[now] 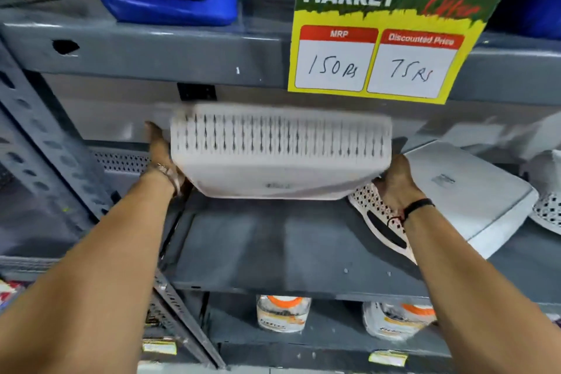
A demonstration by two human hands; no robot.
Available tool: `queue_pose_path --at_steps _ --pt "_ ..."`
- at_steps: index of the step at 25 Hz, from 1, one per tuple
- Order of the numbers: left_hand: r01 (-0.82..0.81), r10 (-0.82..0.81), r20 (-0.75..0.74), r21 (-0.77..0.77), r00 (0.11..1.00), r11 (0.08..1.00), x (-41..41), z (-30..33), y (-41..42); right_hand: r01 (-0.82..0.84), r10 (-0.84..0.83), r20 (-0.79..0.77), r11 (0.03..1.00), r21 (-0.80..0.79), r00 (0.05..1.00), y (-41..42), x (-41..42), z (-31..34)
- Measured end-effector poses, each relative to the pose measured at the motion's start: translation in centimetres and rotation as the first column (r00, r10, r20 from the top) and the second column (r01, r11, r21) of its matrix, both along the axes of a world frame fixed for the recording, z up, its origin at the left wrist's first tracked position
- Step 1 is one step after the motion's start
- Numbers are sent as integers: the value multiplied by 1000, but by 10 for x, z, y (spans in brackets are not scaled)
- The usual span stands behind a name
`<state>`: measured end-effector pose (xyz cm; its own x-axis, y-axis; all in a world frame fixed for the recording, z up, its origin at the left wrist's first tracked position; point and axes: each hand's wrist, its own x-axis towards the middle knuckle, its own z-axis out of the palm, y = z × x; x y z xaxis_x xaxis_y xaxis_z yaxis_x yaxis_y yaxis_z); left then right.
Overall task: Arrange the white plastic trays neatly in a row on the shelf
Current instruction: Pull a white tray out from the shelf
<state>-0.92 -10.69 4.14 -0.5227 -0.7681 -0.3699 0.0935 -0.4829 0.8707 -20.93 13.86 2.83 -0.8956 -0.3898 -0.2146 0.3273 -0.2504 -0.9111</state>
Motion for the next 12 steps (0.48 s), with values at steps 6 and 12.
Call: queue_pose_path --at_steps 6,12 --pt "381 19 736 -372 677 846 7 -30 -8 -178 176 42 902 393 984 28 7 -37" --pt "606 65 945 -257 320 753 13 -52 3 -73 393 -145 489 869 908 36 16 -63"
